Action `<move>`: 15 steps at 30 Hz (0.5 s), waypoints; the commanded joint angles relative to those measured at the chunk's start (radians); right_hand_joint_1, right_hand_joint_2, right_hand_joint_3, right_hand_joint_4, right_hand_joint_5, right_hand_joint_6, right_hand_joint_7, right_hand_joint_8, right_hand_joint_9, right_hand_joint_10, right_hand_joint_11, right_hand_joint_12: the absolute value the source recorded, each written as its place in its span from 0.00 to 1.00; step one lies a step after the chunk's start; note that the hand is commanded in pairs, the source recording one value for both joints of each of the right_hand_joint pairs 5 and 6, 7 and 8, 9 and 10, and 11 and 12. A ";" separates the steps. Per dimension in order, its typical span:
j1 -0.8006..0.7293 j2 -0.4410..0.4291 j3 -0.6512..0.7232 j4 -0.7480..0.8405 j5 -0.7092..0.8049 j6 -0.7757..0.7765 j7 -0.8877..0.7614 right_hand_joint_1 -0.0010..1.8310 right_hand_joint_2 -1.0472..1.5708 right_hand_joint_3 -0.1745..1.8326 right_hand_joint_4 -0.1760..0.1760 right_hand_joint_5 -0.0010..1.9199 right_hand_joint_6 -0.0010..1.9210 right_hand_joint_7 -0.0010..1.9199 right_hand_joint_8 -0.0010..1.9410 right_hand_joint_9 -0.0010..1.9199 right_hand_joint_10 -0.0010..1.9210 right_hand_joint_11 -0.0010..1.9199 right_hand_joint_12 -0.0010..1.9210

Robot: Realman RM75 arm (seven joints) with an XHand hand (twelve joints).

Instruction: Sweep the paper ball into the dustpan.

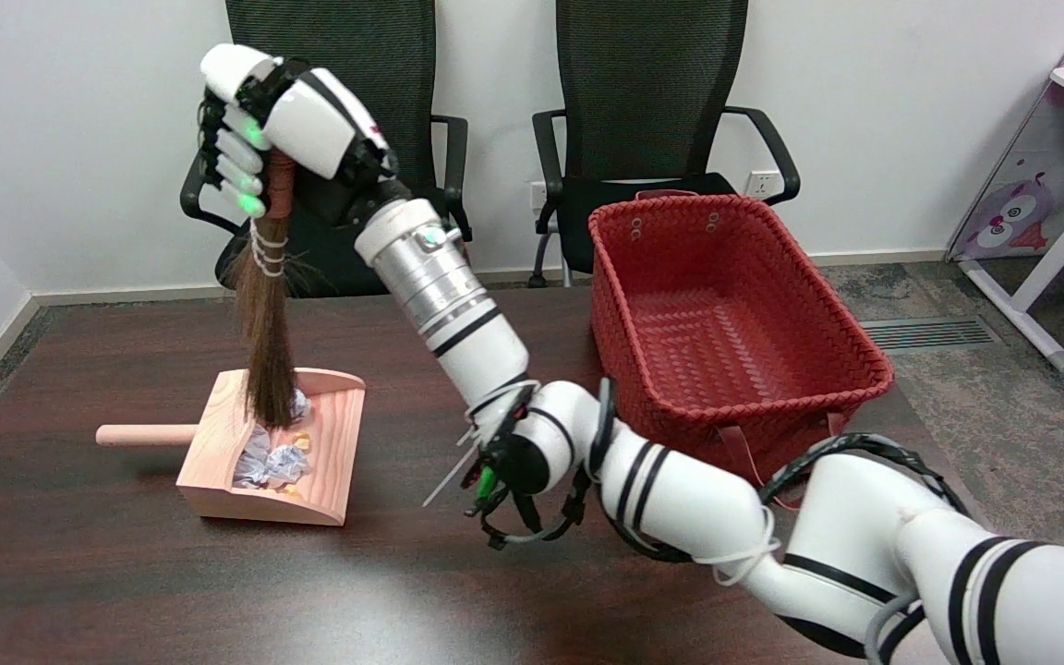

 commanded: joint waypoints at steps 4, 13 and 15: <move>-0.114 0.261 0.007 -0.401 0.165 0.030 -0.274 0.35 0.77 0.77 0.52 1.00 1.00 1.00 0.99 1.00 1.00 1.00 1.00; -0.193 0.347 0.081 -0.480 0.334 0.101 -0.484 0.33 0.84 0.77 0.53 1.00 1.00 1.00 0.99 1.00 1.00 1.00 1.00; -0.196 0.379 0.085 -0.491 0.363 0.129 -0.484 0.33 0.84 0.77 0.53 1.00 1.00 1.00 0.99 1.00 1.00 1.00 1.00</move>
